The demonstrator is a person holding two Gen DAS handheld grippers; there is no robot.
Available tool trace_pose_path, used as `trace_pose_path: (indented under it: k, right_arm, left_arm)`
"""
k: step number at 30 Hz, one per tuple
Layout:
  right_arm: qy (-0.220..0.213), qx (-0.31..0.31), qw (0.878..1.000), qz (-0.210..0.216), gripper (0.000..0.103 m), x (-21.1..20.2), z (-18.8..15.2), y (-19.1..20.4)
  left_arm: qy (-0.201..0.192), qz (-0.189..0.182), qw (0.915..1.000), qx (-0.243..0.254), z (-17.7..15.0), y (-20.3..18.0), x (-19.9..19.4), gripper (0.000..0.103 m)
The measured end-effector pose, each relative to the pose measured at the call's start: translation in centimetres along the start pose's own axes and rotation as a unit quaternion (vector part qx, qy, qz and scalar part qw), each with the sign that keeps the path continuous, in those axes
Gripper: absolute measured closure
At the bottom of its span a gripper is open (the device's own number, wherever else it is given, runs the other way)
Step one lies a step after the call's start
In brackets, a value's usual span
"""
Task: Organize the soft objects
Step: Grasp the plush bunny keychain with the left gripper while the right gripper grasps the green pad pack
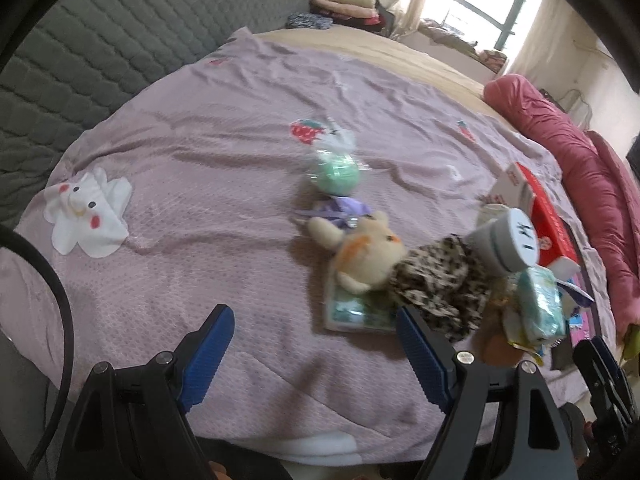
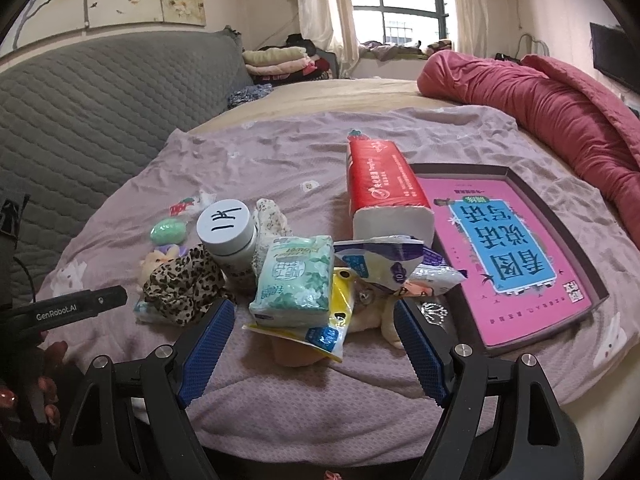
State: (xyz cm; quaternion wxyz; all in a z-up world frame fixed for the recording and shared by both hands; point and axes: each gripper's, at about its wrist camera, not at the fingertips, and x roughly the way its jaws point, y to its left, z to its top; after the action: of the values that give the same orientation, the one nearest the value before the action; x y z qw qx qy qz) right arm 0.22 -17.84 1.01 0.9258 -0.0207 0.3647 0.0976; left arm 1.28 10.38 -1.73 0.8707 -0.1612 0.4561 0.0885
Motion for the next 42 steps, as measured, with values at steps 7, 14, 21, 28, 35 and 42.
trace_pose_path:
  k: [7,14,21,28,35,42]
  right_arm:
    - [0.008,-0.003,1.0,0.007,0.02,1.3,0.0,0.5]
    - [0.02,-0.002,1.0,0.01,0.02,2.3,-0.1,0.6]
    - [0.03,-0.001,0.999,0.011,0.02,3.4,-0.2,0.9]
    - [0.04,0.001,0.999,0.013,0.02,4.5,-0.2,0.7]
    - [0.052,0.004,0.999,0.012,0.02,5.3,-0.3,0.6]
    - [0.046,0.006,0.999,0.0,0.02,6.2,0.2,0.9]
  left_arm:
    - [0.017,0.0,0.9998,-0.012,0.9,1.3,2.7,0.02]
    - [0.022,-0.013,0.9997,-0.006,1.7,0.5,4.2,0.021]
    - [0.017,-0.042,0.9987,-0.022,3.9,-0.2,5.3,0.021]
    - [0.06,-0.094,0.9909,-0.076,5.0,0.3,8.1,0.021]
    - [0.081,-0.165,0.9741,-0.133,5.5,1.1,10.0,0.05]
    - [0.078,-0.194,0.9679,-0.14,5.8,0.8,10.7,0.059]
